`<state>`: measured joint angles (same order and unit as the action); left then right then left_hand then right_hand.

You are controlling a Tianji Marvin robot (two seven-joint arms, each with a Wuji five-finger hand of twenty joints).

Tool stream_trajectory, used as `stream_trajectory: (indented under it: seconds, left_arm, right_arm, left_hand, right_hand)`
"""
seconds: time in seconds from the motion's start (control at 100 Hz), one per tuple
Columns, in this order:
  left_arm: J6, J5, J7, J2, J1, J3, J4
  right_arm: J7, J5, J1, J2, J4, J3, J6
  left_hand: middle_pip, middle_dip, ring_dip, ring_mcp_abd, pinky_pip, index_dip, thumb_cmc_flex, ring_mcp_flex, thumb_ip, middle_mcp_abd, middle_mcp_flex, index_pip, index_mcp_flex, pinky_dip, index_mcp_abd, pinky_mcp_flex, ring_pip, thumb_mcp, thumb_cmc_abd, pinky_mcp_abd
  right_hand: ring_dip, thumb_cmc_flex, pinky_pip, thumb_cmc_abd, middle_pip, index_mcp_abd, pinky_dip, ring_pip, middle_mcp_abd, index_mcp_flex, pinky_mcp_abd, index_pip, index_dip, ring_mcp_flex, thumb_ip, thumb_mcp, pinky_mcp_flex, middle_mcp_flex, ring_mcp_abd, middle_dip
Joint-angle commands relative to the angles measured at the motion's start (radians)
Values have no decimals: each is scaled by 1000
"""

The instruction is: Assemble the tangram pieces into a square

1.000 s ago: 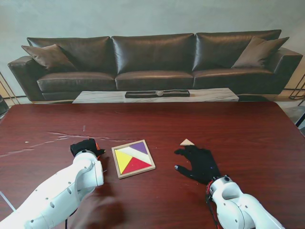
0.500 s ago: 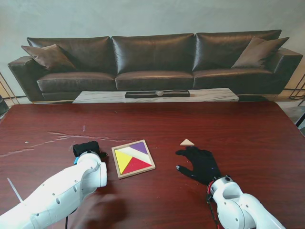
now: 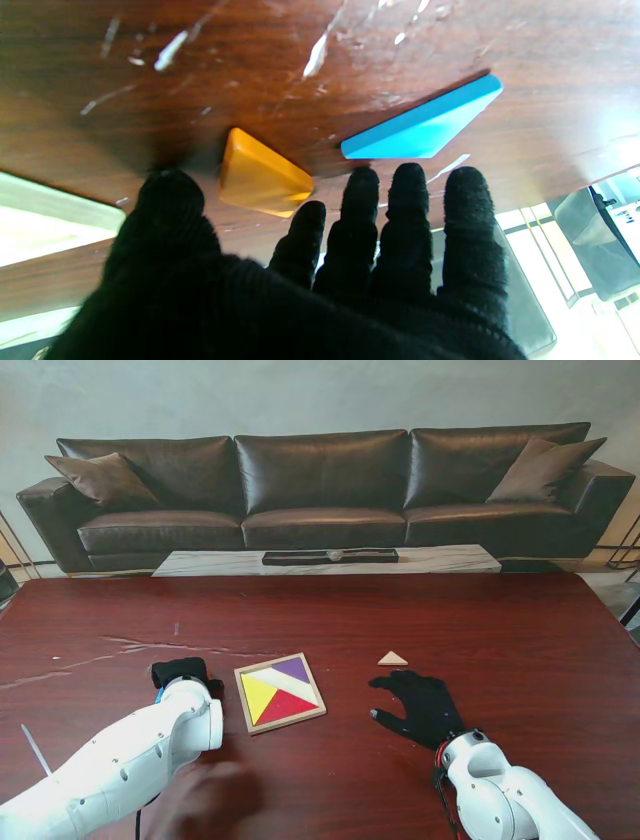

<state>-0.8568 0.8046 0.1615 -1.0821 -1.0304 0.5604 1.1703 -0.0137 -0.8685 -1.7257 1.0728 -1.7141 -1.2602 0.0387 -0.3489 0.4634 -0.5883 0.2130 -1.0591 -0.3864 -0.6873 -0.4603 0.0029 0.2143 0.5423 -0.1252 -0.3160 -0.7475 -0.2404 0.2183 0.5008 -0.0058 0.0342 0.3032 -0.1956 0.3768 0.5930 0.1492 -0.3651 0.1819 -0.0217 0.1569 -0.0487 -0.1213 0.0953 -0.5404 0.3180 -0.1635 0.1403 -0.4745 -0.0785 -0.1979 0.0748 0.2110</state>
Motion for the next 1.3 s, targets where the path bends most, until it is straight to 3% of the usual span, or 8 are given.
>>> stream_trajectory:
  seconds: [0.0, 0.24, 0.49, 0.61, 0.64, 0.77, 0.95, 1.29]
  left_arm:
    - [14, -6, 5, -3, -3, -4, -12]
    - [38, 16, -3, -2, -10, -4, -17]
    - [51, 18, -9, -3, -16, -3, -20]
    - [64, 26, -19, -4, -26, 8, -20]
    - [66, 28, -18, -3, -27, 9, -18]
    - [74, 37, 1, 4, -30, 8, -8]
    - [93, 39, -13, 1, -38, 21, -14]
    - [113, 15, -55, -16, -27, 14, -53]
  right_arm:
    - [-3, 2, -5, 1, -3, 3, 4]
    - [-13, 9, 1, 1, -1, 7, 13]
    - [-17, 14, 5, 1, 1, 11, 19]
    - [-19, 16, 8, 1, 3, 13, 17]
    - [-19, 16, 9, 1, 4, 14, 17]
    - [-20, 18, 13, 0, 9, 17, 15]
    - [-25, 17, 12, -1, 10, 16, 12]
    - [-29, 5, 6, -3, 10, 6, 9]
  left_hand:
    - [-33, -2, -7, -12, -11, -18, -31, -39, -9, -90, 78, -18, -35, -2, 6, 4, 6, -8, 8, 0]
    - [-69, -7, -7, -46, -18, -37, -144, -73, -4, -143, 147, -92, -68, 7, 30, 24, 36, 7, 82, -8]
    - [-92, -17, -2, -60, -21, -39, -246, -113, 5, -144, 193, -173, -79, 21, 40, 55, 58, 58, 149, -7]
    - [-108, -26, 2, -65, -33, -28, -277, -142, 3, -143, 221, -224, -83, 30, 41, 82, 75, 117, 184, -6]
    - [-115, -37, 12, -68, -41, 3, -235, -145, -16, -146, 223, -256, -77, 46, 42, 84, 82, 228, 212, -7]
    - [-121, -36, 13, -76, -42, 6, -235, -160, -31, -153, 239, -280, -80, 52, 49, 91, 86, 362, 260, -6]
    - [-71, 63, 16, -89, -54, 2, -297, -191, -68, -167, 310, -327, -96, 53, 58, 108, 100, 394, 321, -3]
    - [76, 222, 14, -103, -63, 9, -407, -239, -67, -229, 484, -390, -124, 62, 71, 131, 130, 358, 406, -1]
  right_hand:
    - [0, 13, -19, -25, -16, 33, 15, -13, 3, 40, 2, 16, 9, 8, -13, 16, -17, 17, 6, 7]
    - [-1, 21, -25, -30, -14, 35, 11, -14, 4, 38, 2, 23, 13, 9, -14, 14, -18, 18, 7, 6]
    - [-2, 31, -32, -31, -13, 36, 8, -16, 5, 38, 0, 26, 17, 11, -15, 14, -19, 18, 8, 5]
    - [-2, 36, -36, -31, -13, 36, 6, -16, 5, 38, -1, 29, 18, 10, -16, 15, -18, 18, 9, 5]
    - [-2, 38, -36, -31, -13, 36, 5, -16, 5, 38, 0, 30, 19, 10, -16, 16, -18, 17, 8, 5]
    - [-2, 41, -40, -32, -13, 36, 3, -17, 5, 38, 0, 33, 20, 12, -17, 18, -18, 18, 9, 5]
    - [-2, 43, -45, -32, -12, 36, 1, -18, 4, 37, 1, 35, 22, 12, -17, 23, -19, 18, 9, 4]
    - [-3, 50, -54, -34, -8, 38, -5, -20, 5, 37, 6, 38, 28, 14, -19, 34, -19, 18, 9, 2]
